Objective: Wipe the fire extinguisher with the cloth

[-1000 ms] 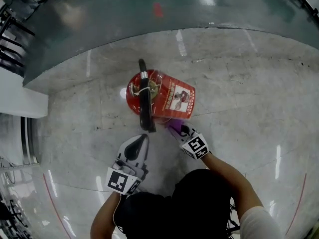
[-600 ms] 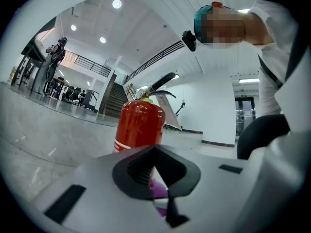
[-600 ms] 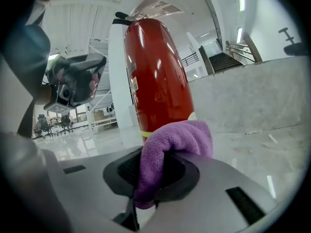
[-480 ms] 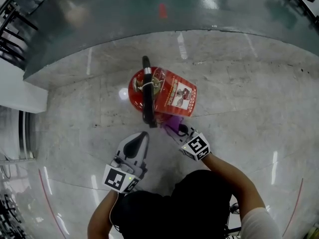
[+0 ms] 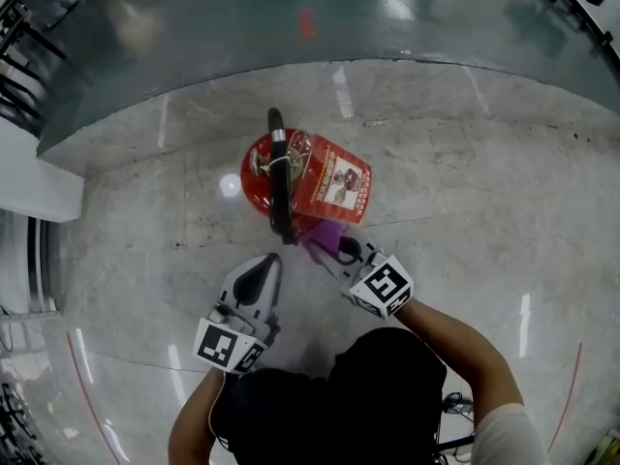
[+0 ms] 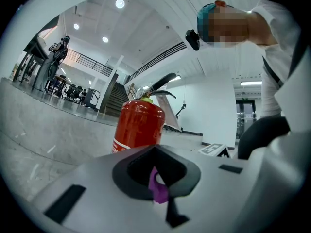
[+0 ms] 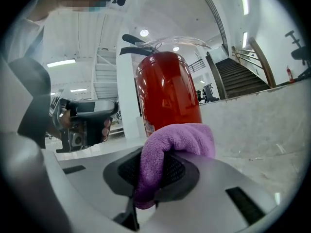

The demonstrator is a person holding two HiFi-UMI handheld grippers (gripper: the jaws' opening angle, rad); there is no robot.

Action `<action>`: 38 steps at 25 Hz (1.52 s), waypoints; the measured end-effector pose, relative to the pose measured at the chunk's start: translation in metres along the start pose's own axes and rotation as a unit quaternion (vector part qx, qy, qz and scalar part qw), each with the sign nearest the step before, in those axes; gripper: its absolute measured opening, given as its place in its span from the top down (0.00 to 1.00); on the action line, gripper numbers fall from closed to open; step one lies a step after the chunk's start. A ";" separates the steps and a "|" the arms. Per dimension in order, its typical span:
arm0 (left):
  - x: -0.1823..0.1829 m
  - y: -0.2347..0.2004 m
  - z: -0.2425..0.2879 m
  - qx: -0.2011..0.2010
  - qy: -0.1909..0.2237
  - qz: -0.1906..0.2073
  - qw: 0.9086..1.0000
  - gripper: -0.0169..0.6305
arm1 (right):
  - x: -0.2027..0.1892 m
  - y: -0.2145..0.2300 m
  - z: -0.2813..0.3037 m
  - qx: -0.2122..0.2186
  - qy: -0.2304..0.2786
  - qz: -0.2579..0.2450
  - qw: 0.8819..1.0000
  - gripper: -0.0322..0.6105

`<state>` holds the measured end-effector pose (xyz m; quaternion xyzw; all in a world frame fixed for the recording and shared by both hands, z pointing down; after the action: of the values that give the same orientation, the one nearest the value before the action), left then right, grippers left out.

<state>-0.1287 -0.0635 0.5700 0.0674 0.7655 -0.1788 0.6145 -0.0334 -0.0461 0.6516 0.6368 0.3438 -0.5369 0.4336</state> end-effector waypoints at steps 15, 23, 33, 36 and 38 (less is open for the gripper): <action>0.010 0.001 -0.006 0.003 0.006 -0.001 1.000 0.97 | 0.069 -0.014 0.005 0.009 0.031 0.002 0.999 0.86; 0.012 0.001 -0.007 0.001 0.009 -0.004 1.000 0.97 | 0.099 -0.022 0.008 0.018 0.048 0.009 0.999 0.86; 0.011 0.002 -0.007 0.001 0.006 -0.009 1.000 0.97 | 0.119 -0.028 0.009 0.027 0.071 0.007 0.997 0.86; 0.009 0.002 -0.006 0.001 0.004 -0.006 1.000 0.97 | 0.114 -0.029 0.005 0.035 0.076 0.004 0.996 0.86; 0.011 0.000 -0.006 0.003 0.006 -0.001 1.000 0.97 | 0.104 -0.029 -0.002 0.038 0.074 0.002 0.997 0.86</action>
<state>-0.1372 -0.0627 0.5607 0.0691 0.7685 -0.1811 0.6097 -0.0394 -0.0354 0.5441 0.6914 0.3533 -0.4999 0.3838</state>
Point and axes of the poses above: the fingertips, and each gripper's own axes: z forward along the fingers, y to its right, x out of its top, the point moved 2 cm from there along -z, backward along the fingers, and after that the axes turned 15 degrees about y, right-handed, at the moved point
